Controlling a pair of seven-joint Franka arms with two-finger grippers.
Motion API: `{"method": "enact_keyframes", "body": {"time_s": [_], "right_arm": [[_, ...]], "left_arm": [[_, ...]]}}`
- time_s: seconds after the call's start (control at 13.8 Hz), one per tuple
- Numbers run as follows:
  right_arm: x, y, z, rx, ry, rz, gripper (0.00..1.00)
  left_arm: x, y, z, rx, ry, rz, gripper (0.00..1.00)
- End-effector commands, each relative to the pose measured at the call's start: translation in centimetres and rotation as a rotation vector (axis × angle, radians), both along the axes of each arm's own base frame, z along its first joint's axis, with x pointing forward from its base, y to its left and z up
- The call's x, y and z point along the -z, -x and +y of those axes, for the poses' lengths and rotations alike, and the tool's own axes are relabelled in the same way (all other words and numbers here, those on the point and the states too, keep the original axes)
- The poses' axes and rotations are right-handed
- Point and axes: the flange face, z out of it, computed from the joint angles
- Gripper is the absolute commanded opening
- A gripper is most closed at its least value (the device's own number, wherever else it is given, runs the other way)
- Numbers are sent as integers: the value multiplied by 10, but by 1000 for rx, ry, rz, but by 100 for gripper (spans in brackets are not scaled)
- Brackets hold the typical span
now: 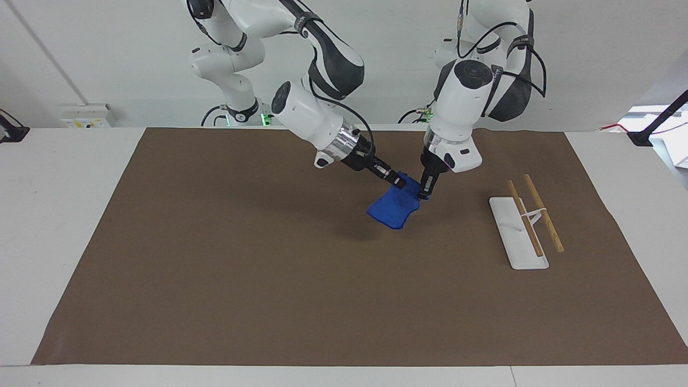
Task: Right arm passes towel to left arm to hang
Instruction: 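Open the right gripper and pull back while the left gripper holds towel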
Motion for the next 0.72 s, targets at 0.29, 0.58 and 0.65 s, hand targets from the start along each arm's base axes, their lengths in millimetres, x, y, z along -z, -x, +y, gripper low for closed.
{"method": "enact_keyframes", "body": {"time_s": [0.29,0.58,0.65], "right_arm": [[-2,-5,-6,-17,19,-60,100],[-11,-43,-79,-222,299,-291,100],[-8,-52,-103,-307,365,-356,100]], "left_arm": [[-27,1,5,7,12,-3,0],[-59,21,40,85,-69,65,0],[-66,15,62,63,-113,44,0]]}}
